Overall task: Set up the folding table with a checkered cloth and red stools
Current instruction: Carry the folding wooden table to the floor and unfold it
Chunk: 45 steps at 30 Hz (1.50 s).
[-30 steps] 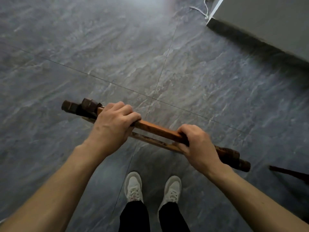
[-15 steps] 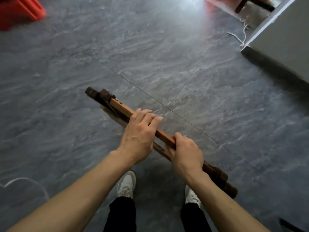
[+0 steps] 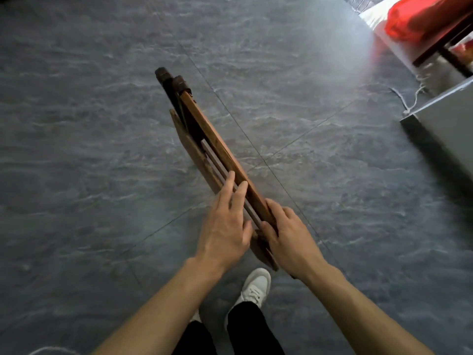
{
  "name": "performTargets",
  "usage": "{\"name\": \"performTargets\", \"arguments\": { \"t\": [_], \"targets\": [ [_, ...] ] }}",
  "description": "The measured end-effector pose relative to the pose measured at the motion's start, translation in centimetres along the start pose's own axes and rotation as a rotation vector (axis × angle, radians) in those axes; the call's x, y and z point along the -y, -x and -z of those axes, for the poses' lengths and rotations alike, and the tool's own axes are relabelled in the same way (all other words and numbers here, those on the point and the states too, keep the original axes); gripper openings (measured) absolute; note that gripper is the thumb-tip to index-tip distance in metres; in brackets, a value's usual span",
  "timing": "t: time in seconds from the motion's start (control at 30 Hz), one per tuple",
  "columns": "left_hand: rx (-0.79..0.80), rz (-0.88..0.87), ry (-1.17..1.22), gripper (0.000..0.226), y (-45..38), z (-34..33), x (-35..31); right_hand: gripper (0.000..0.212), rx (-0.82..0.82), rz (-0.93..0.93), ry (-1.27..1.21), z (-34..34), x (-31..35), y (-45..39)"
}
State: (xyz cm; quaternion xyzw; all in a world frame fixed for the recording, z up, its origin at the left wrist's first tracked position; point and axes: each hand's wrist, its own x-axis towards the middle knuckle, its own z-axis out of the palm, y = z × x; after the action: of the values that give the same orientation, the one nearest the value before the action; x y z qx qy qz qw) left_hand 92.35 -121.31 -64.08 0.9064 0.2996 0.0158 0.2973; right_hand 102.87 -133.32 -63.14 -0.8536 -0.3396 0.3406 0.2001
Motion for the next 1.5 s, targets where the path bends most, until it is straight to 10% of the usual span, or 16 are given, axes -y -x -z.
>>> {"name": "performTargets", "arguments": {
  "t": [0.4, 1.13, 1.5],
  "targets": [
    [0.096, 0.088, 0.048, 0.096, 7.6, -2.9, -1.0, 0.096, -0.128, 0.009, -0.185, -3.0, -3.9, 6.3],
    [-0.086, 0.680, 0.059, 0.076, 13.7, -13.1, -9.2, 0.092, 0.251, 0.362, 0.108, 2.7, -15.8, 6.9],
    [-0.168, 0.685, 0.076, 0.083, 12.6, -18.7, -7.7, 0.094, 0.313, 0.409, 0.234, -0.3, -18.8, 1.9]
  ]
}}
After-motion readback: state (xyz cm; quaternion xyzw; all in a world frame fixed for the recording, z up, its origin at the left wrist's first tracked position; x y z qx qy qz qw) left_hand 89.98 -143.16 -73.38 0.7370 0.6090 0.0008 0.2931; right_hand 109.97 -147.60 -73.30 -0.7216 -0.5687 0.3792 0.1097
